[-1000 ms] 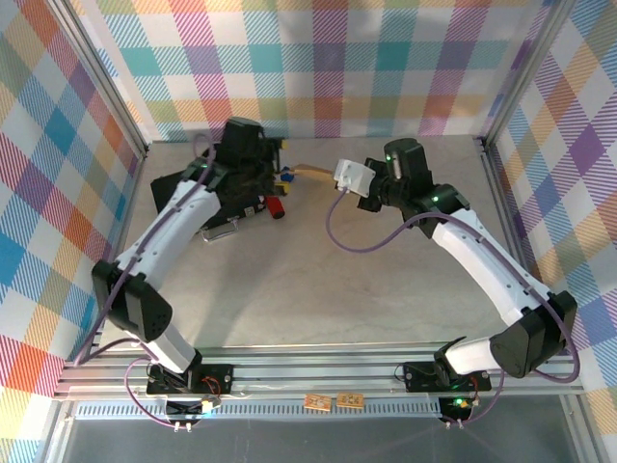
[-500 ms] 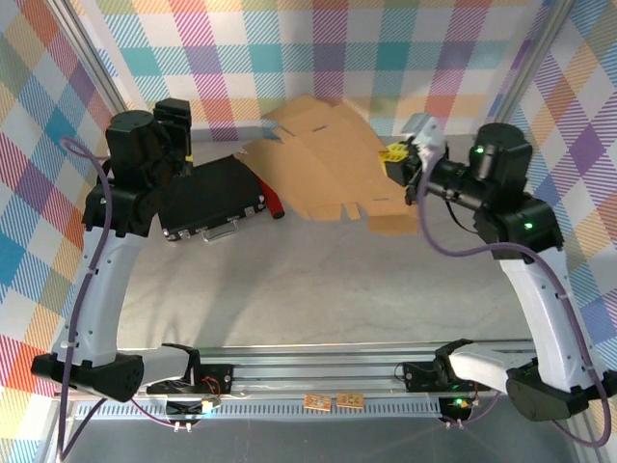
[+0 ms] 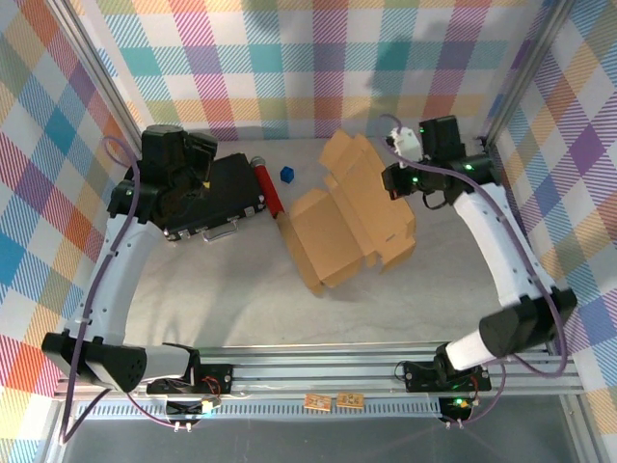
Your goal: Fold the paper box
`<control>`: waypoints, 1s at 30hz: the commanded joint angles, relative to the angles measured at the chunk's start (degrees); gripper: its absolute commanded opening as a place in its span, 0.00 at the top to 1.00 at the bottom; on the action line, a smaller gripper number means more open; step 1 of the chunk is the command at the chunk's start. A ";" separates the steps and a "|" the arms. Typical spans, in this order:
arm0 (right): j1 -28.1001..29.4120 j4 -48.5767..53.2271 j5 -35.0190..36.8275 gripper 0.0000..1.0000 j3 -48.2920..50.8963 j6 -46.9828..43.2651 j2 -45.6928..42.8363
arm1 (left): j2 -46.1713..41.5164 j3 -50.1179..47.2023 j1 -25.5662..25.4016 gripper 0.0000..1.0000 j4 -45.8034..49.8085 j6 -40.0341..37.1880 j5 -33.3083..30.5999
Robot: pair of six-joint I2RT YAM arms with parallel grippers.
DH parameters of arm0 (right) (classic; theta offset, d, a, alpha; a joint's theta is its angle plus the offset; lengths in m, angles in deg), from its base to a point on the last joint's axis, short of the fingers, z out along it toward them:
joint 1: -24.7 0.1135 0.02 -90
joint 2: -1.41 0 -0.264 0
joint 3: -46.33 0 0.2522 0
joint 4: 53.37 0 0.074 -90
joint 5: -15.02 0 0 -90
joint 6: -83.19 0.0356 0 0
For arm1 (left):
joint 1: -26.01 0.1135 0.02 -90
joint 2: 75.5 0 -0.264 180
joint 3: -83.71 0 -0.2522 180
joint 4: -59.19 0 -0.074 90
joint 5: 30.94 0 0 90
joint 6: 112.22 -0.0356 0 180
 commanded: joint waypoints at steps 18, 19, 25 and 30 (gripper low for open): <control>9.11 -13.00 10.11 1.00 0.42 -29.76 5.85 | 26.32 20.44 -12.02 0.58 -12.74 8.15 21.05; 9.11 -13.13 9.71 1.00 0.54 -29.67 5.78 | 27.22 22.06 -12.26 0.59 -11.82 7.81 20.85; 9.28 -13.71 8.14 1.00 1.35 -28.58 5.28 | 29.09 24.79 -12.45 0.63 -11.48 4.47 19.45; 9.29 -13.65 5.91 1.00 1.57 -27.96 4.98 | 31.83 25.33 -12.62 0.59 -11.47 2.97 21.19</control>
